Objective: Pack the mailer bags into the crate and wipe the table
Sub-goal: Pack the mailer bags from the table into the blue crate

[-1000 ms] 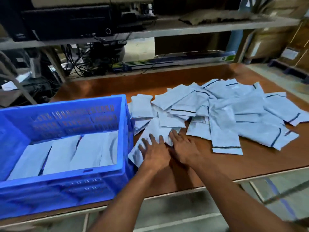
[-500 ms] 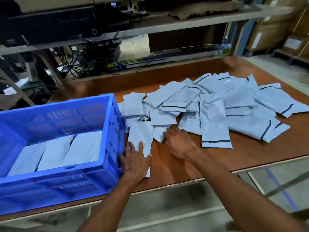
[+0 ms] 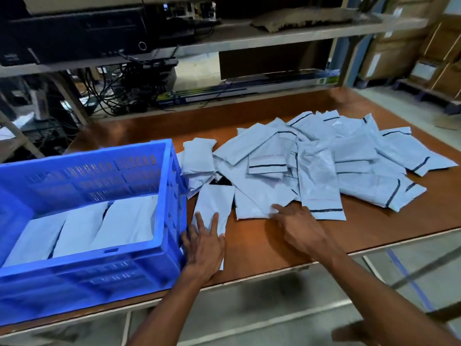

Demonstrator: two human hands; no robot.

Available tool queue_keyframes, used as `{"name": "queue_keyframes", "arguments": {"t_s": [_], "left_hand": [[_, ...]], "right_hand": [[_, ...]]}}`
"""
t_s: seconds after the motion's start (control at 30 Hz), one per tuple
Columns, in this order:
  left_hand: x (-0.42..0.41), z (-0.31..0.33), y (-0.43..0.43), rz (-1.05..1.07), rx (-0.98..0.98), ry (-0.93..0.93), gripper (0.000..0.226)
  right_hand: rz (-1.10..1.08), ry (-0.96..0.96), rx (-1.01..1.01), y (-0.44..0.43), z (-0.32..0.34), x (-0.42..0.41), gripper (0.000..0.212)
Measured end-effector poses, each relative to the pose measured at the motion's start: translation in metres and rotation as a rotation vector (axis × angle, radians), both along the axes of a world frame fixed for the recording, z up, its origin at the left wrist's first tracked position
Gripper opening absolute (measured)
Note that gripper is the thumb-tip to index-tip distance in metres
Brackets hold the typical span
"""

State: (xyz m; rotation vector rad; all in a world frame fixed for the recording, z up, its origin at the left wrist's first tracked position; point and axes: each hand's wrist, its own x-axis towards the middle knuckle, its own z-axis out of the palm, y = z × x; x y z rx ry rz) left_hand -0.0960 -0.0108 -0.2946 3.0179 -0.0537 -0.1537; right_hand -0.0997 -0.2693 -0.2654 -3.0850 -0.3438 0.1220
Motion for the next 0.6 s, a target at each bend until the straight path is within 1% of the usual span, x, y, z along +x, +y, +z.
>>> {"name": "queue_keyframes", "arguments": {"t_s": [0.07,0.1,0.17,0.2,0.23,0.27,0.33,0.37,0.4,0.43,0.53,0.57,0.6], "left_hand": [[-0.003,0.000,0.003,-0.036,0.005,-0.016,0.064],[-0.004,-0.001,0.004,-0.049,0.009,-0.028,0.064],[-0.001,-0.003,0.004,-0.064,0.013,-0.067,0.066],[0.001,-0.005,0.003,-0.067,0.001,-0.080,0.066],[0.003,-0.007,0.002,-0.070,-0.024,-0.081,0.066],[0.004,-0.009,0.001,-0.072,-0.052,-0.073,0.066],[0.002,-0.013,0.000,-0.083,-0.080,-0.047,0.065],[-0.002,-0.013,0.000,-0.087,-0.077,-0.039,0.064],[-0.004,-0.013,0.000,-0.091,-0.071,-0.034,0.063],[-0.008,-0.011,0.000,-0.089,-0.072,-0.030,0.063],[-0.013,-0.001,0.000,-0.036,-0.100,-0.040,0.065],[-0.011,0.001,-0.001,-0.021,-0.118,-0.047,0.067],[-0.009,0.000,-0.002,-0.023,-0.133,-0.054,0.070]], "right_hand": [[-0.039,-0.048,0.000,-0.019,0.003,-0.019,0.049],[-0.072,-0.114,0.040,-0.023,0.004,-0.020,0.043],[-0.095,-0.271,0.197,-0.019,0.005,-0.008,0.037],[-0.078,-0.312,0.263,-0.010,0.007,0.003,0.037],[-0.067,-0.276,0.299,0.001,0.010,0.014,0.040],[-0.067,-0.180,0.295,0.014,0.011,0.025,0.044],[-0.070,0.055,0.155,0.037,0.006,0.038,0.054],[-0.077,0.130,0.086,0.045,0.002,0.037,0.057],[-0.103,0.142,0.059,0.051,0.000,0.031,0.058],[-0.129,0.091,0.057,0.054,-0.001,0.022,0.055],[-0.086,-0.202,-0.041,0.054,-0.002,0.013,0.045],[-0.063,-0.256,-0.025,0.050,-0.003,0.017,0.045],[-0.042,-0.238,0.016,0.046,-0.005,0.023,0.049]]}}
